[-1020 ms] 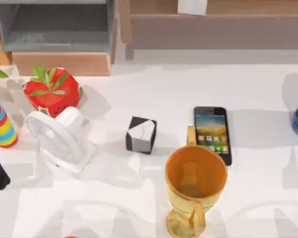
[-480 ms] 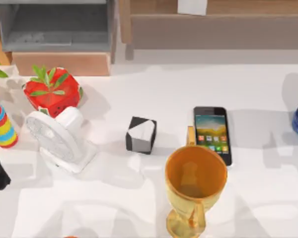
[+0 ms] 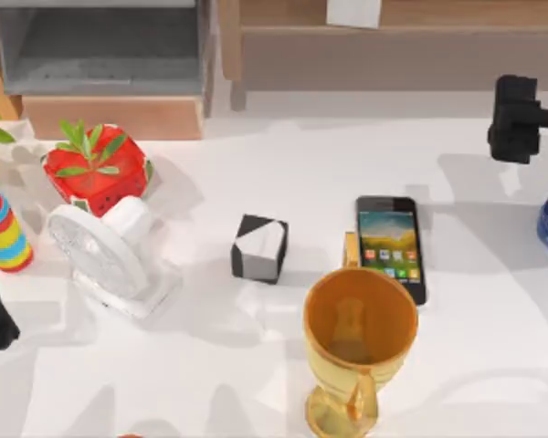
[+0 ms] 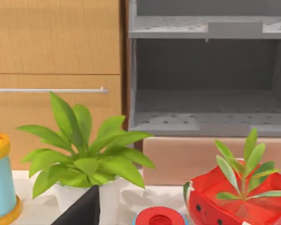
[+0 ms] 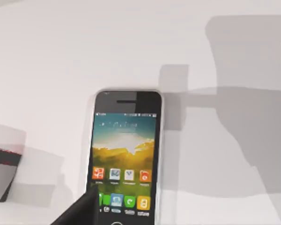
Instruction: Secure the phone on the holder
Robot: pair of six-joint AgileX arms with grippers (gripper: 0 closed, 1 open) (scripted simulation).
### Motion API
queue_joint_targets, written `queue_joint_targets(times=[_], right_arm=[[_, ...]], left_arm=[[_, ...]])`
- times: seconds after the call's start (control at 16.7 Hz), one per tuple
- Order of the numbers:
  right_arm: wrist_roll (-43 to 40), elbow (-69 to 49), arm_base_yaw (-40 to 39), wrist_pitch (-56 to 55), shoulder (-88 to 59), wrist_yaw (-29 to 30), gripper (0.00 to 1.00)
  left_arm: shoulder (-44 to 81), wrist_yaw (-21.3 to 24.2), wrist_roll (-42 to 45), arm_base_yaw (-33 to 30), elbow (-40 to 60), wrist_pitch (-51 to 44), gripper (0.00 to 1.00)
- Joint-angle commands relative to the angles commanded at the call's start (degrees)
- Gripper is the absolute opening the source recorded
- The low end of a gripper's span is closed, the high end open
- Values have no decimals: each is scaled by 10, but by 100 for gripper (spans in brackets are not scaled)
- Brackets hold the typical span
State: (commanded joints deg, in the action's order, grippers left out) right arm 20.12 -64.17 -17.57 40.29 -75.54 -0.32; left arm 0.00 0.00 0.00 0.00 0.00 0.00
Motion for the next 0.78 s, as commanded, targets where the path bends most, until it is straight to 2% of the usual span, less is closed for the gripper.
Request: queue_joint_targets(times=[0.42, 0.78], right_arm=[[83, -274, -75, 178, -367, 6, 100], [108, -371, -105, 249, -493, 4, 100]], left_arm=[[0, 0, 0, 0, 0, 0, 100], [0, 0, 0, 0, 0, 0, 100]])
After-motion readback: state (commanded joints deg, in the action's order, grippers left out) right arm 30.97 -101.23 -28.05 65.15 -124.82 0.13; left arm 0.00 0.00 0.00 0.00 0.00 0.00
